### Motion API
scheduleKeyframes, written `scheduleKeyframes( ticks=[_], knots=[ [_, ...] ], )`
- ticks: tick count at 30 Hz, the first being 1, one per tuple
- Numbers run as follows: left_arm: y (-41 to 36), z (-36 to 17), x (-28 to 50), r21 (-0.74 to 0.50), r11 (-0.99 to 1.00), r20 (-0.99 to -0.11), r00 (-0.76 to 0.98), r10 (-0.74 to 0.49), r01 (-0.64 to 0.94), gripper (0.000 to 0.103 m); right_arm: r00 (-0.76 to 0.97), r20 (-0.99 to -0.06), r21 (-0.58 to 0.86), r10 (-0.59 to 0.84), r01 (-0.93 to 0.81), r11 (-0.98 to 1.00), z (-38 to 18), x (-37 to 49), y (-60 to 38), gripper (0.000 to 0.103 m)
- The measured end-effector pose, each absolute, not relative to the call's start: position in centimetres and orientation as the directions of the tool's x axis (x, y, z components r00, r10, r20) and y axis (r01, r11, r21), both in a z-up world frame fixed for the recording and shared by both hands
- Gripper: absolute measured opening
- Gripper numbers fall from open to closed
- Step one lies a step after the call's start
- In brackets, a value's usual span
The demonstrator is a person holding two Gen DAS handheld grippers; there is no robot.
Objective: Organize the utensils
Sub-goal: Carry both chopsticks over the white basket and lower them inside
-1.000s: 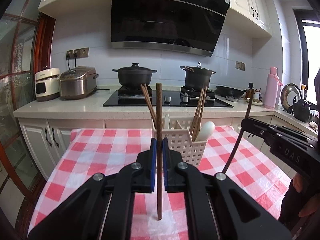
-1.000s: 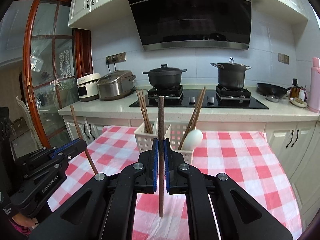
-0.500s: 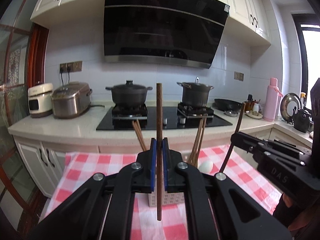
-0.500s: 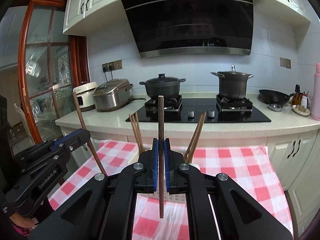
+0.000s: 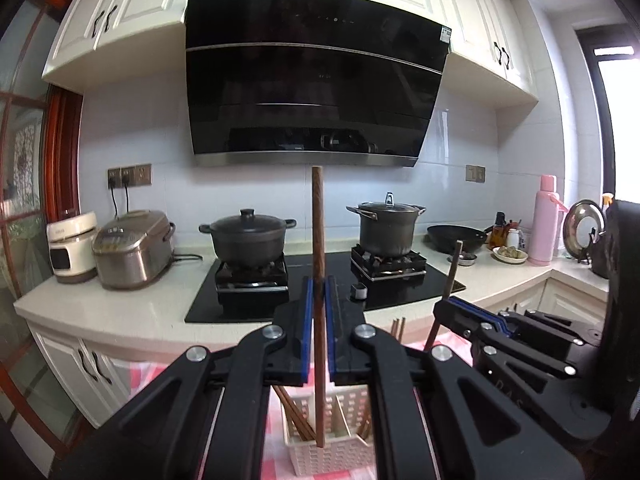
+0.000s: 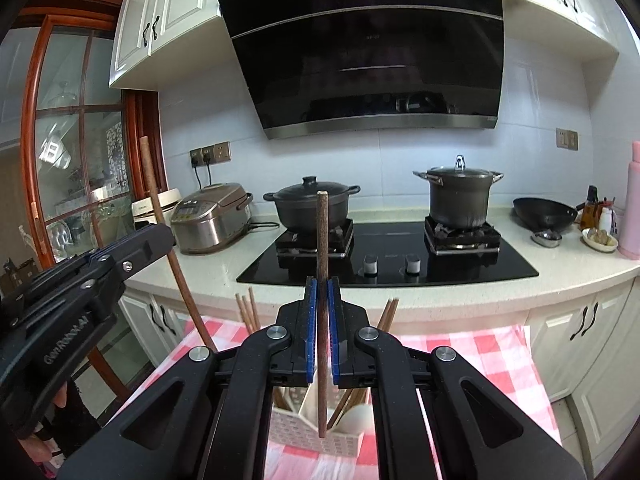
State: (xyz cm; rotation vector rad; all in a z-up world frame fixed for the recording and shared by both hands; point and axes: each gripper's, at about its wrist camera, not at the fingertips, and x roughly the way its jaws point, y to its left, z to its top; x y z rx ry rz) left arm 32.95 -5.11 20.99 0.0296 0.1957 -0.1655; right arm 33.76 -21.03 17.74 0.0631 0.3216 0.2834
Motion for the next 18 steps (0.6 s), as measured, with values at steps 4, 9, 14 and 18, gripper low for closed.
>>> scheduleKeyframes(
  ticks=[4,9,14,18],
  knots=[
    [-5.3,20.5,34.7,0.002,0.989,-0.206,0.968,-0.147,0.150,0.006,0.909,-0.305,0.107,0.284,-0.264,0.959,17.4,34.9,-20.9,0.006],
    [-4.7,18.8,37.2,-0.013,0.991,-0.243,0.961,-0.129,0.130,0.006,0.900,-0.332,0.108,0.284,-0.263,0.959,16.0,36.6,-20.8,0.006],
    [-4.2,16.4,39.1,-0.017,0.992,-0.303,0.945,-0.126,0.127,0.006,0.879,-0.373,0.109,0.298,-0.277,0.955,14.2,37.9,-20.4,0.006],
    [-3.8,14.3,40.1,-0.022,0.991,-0.370,0.920,-0.132,0.133,0.006,0.863,-0.406,0.104,0.302,-0.284,0.953,12.9,38.8,-19.7,0.006]
  ],
)
